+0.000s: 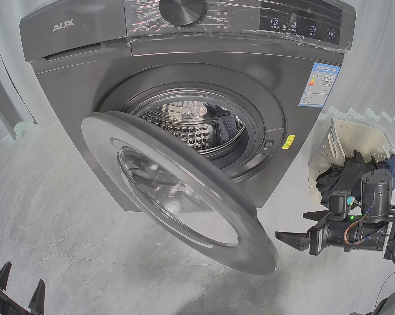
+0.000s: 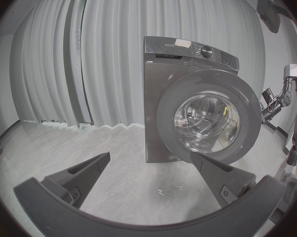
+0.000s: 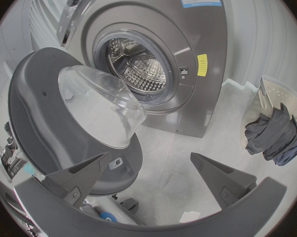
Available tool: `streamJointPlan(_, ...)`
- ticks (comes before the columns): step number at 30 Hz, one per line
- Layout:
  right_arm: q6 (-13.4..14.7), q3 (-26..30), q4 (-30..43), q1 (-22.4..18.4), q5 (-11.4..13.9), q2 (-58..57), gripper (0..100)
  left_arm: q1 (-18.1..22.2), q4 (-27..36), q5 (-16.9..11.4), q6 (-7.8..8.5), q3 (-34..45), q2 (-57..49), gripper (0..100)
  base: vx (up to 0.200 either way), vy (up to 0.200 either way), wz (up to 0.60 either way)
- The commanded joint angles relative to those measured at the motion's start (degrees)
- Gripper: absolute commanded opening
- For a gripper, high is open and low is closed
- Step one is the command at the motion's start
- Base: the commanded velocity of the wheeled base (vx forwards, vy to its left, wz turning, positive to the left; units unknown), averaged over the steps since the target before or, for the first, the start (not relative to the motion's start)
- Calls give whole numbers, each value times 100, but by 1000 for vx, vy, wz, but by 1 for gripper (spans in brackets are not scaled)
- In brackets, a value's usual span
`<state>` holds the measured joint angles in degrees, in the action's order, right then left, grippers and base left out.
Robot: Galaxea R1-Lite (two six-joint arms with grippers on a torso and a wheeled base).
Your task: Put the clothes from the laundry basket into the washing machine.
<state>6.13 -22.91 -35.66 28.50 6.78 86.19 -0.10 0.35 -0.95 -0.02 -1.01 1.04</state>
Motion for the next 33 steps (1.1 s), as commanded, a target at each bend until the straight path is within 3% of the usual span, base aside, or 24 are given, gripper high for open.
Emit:
streamJointPlan(1,2,190,6,252,8,-304,100,1,0,-2,2,92,-95,100,0,0,0)
streamJointPlan(8,99,-583,-73,261,-414,372,100,1,0,-2,2,92,-95,100,-57,0,0)
streamJointPlan(10,151,-680,-64,270,-414,469,100,1,0,-2,2,92,-95,100,-200,0,0)
streamJointPlan(13,266,-812,-73,402,-388,733,100,1,0,-10,2,92,-95,100,-133,0,0)
streamJointPlan(22,248,-645,-82,903,-256,724,100,1,0,-2,2,92,-95,100,0,0,0)
streamJointPlan(27,222,-381,-715,1105,34,654,100,1,0,-10,2,92,-95,100,0,0,0)
streamJointPlan(29,222,-381,-715,1105,34,654,100,1,0,-10,2,92,-95,100,0,0,0)
streamJointPlan(30,239,-337,-1031,1149,236,663,100,1,0,-10,2,92,-95,100,0,0,0)
streamJointPlan(33,231,-443,-1057,1026,140,724,100,1,0,-10,2,92,-95,100,0,0,0)
